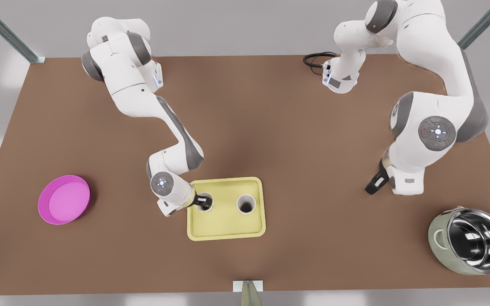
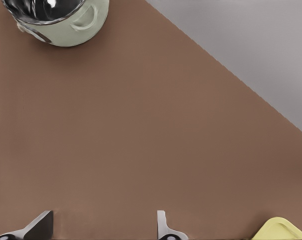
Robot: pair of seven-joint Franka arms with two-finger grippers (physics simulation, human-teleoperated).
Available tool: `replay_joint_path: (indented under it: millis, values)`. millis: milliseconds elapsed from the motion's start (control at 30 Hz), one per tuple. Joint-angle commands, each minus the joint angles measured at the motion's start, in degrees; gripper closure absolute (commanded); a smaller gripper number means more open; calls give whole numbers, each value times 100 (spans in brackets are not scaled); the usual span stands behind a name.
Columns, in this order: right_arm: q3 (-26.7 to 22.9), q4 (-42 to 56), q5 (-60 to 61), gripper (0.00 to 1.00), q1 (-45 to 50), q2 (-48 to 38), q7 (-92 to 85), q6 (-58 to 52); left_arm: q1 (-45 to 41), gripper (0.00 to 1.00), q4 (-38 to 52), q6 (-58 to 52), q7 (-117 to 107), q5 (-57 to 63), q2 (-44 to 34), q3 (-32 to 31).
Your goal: Use both arms to respectively pick up the white IKEA cups from the middle-left and middle-right positions, then place the white IKEA cups onto the middle-middle tray, ensuring that the cups remain upright and do not tip over
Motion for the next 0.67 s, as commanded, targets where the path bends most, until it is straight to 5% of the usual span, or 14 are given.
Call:
replay_joint_path:
  millis: [0,67,133,200,267,333,400,633]
  values:
    - [-9,-70,26,0,-13,-166,301,-354,17,0,-464,-1315,6039,-224,-654,218]
    - [-36,-88,8,0,-13,-254,310,-591,-26,0,-429,-1315,5415,-771,-769,395]
    - [-168,-79,-801,0,-188,-316,-128,-1997,-44,0,-429,-1324,5406,-788,-760,395]
    - [-176,44,-915,0,-1049,-307,-2535,-2639,-62,0,-394,-1403,5397,-780,-699,395]
    - [-739,652,-845,0,-1348,-806,-4049,-3457,-9,0,-385,-1394,5406,-876,-664,386]
    - [-713,-562,-853,0,-1506,-2741,-3355,-3220,-18,0,-350,-1368,5423,-991,-558,386]
    - [-721,-1195,-871,0,-1805,-3726,-3337,-3272,-44,0,-350,-1341,5415,-955,-453,377]
    - [-748,-1371,-888,0,-1858,-4016,-3346,-3474,17,0,-385,-1368,5450,-1008,-154,377]
